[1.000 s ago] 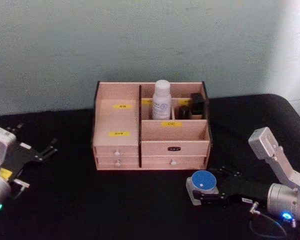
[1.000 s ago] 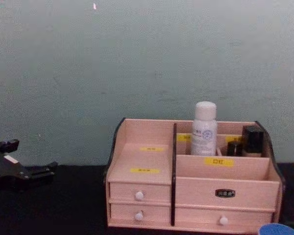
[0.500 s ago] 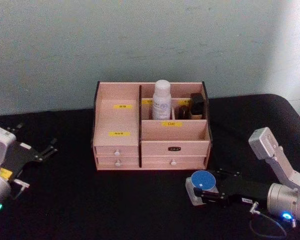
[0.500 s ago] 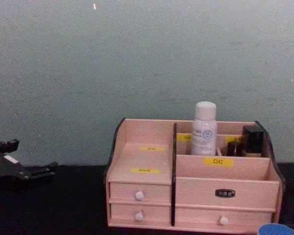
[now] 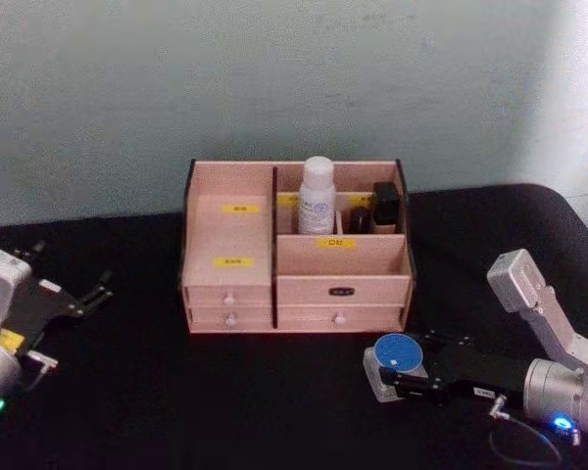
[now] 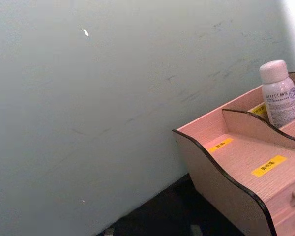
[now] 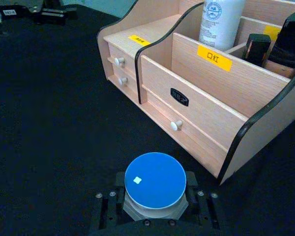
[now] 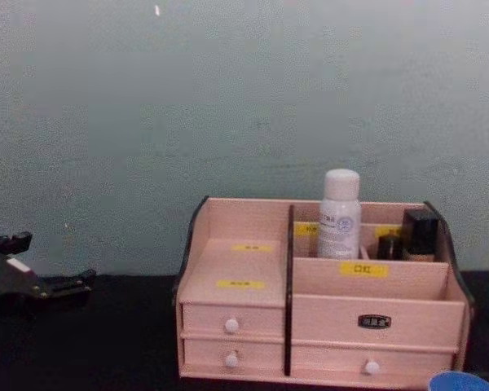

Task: Pick up the facial cleanser and watermelon frost from the table and place them into the tiered storage box.

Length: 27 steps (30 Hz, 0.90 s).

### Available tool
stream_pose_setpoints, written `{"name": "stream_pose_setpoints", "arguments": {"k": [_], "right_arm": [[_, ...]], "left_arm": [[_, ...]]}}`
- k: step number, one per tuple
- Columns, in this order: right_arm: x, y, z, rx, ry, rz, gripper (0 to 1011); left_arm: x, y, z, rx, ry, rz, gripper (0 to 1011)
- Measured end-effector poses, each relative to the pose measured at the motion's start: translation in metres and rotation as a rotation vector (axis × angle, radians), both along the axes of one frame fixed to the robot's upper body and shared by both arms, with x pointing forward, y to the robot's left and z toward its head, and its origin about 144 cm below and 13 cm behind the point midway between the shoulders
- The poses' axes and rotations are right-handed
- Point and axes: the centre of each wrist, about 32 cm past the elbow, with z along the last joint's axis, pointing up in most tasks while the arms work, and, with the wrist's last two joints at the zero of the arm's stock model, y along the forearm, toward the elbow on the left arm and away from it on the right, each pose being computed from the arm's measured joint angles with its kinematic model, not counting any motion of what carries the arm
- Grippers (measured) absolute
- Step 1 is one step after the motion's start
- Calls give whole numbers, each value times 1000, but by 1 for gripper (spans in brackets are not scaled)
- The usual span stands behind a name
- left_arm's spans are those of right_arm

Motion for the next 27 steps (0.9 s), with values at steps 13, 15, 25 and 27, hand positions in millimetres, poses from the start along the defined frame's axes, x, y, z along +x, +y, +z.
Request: {"name": "stream_pose_setpoints", "arguments": {"k": [13, 15, 25, 27], "right_arm": [[0, 0, 3, 14, -39, 53, 724], [1, 1, 6, 25, -48, 75, 724], [12, 14, 18, 78, -100, 142, 724], [16, 19, 21, 88, -116, 156, 724]], "left_arm": [[0, 0, 0, 0, 0, 0, 1001], [0, 0, 0, 0, 0, 0, 1001], [0, 0, 0, 0, 0, 0, 1001], [0, 0, 0, 0, 0, 0, 1001]]}}
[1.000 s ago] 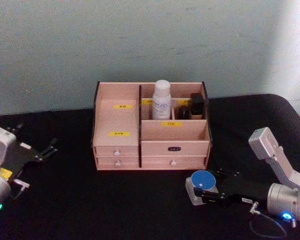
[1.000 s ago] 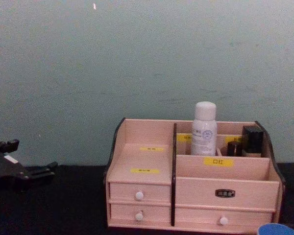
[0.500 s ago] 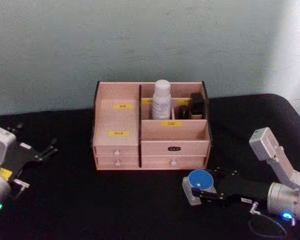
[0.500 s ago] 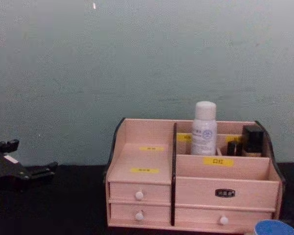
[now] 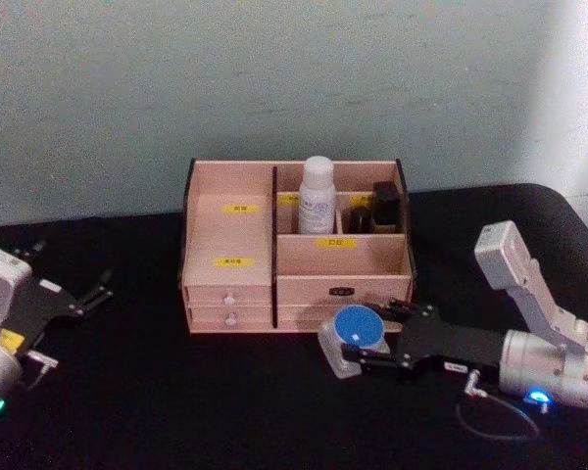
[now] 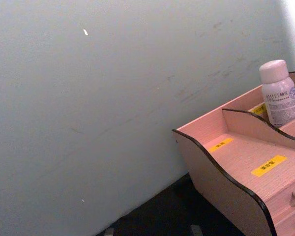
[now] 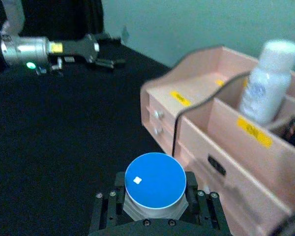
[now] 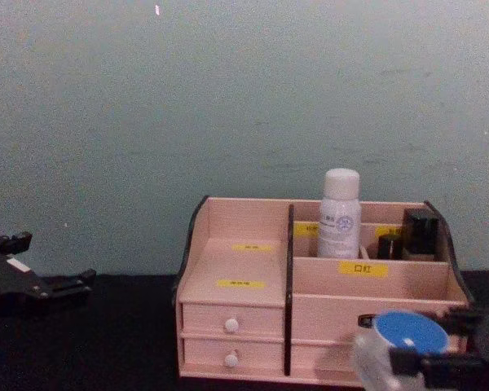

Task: Pick up the facial cleanser and watermelon frost from the table and place them into the tiered storage box.

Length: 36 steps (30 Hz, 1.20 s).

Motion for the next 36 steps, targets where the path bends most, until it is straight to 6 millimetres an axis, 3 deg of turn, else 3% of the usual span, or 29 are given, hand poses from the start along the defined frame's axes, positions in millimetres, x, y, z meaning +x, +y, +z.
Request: {"name": "stream_pose_setpoints", "arguments": {"k": [23, 36], "right_arm": [[60, 64, 40, 41, -136, 66, 724], [95, 85, 48, 57, -107, 50, 724]], "left_arm": [[0, 0, 0, 0, 0, 0, 1001], [0, 0, 0, 0, 0, 0, 1001]]}}
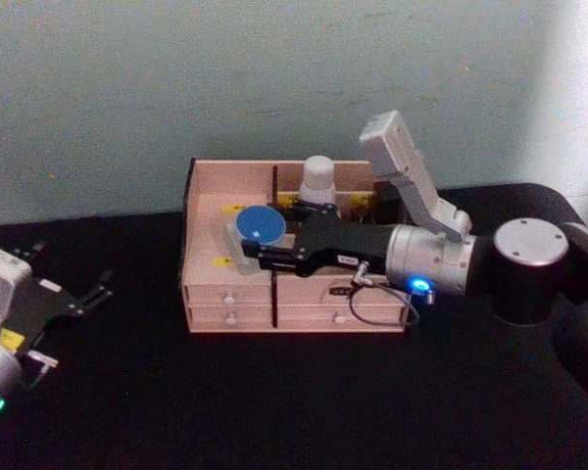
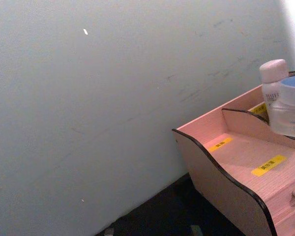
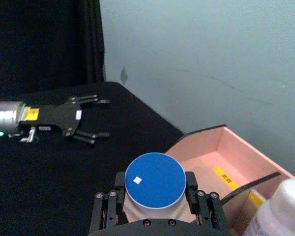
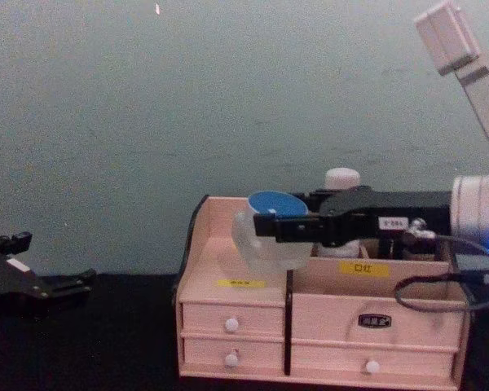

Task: Pick up the facial cleanser and watermelon frost from the table and place them into the tiered storage box.

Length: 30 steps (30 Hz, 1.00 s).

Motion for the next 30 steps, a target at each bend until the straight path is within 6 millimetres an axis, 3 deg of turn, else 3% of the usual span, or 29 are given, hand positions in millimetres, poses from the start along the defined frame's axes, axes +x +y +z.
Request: {"name": "stream_pose_setpoints", "arguments": {"k": [11, 30], "right_arm": [[20, 15, 1, -14, 13, -38, 724], [36, 37, -9, -58, 44, -94, 724]], "left_arm": [[0, 0, 0, 0, 0, 0, 1001], [0, 0, 0, 0, 0, 0, 1001]]}}
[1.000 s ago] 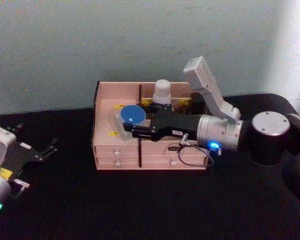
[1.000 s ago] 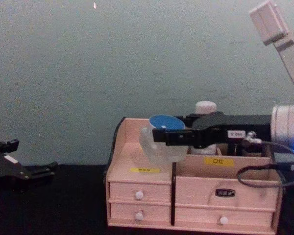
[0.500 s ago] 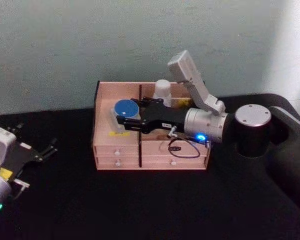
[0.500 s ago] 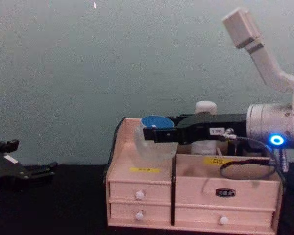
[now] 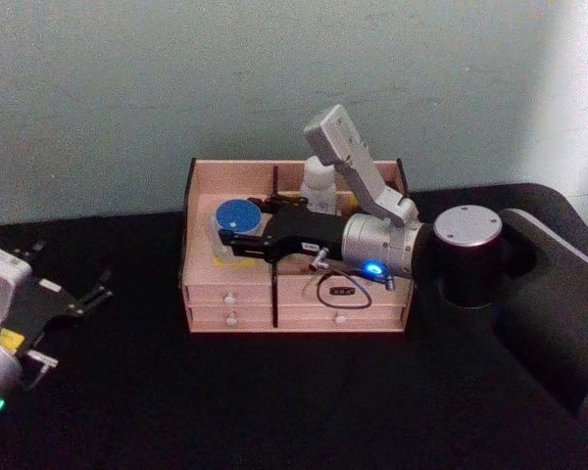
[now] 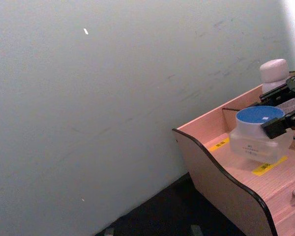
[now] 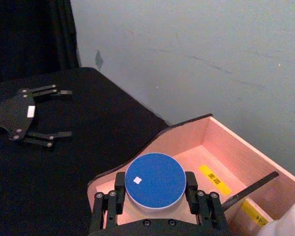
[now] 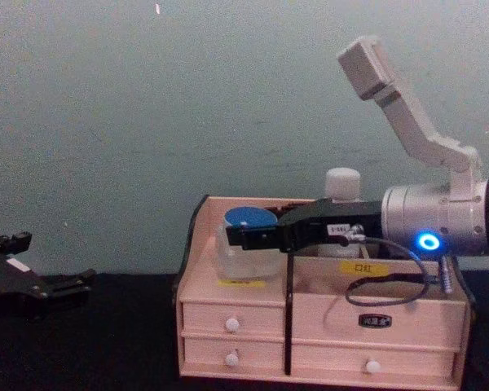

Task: Pick up the facial cleanser and watermelon frost from the table and place them into the tiered storage box.

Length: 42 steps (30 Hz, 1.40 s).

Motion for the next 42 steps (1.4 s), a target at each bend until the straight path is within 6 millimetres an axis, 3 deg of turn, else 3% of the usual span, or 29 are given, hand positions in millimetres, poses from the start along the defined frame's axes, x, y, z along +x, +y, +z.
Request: {"name": "stream_pose_setpoints", "arguments": {"k": [33, 42], "right_arm": [[11, 6, -5, -6, 17, -41, 728], [11, 6, -5, -5, 17, -39, 944]], "left_arm": [[0, 0, 0, 0, 0, 0, 1001], [0, 0, 0, 0, 0, 0, 1001]]}}
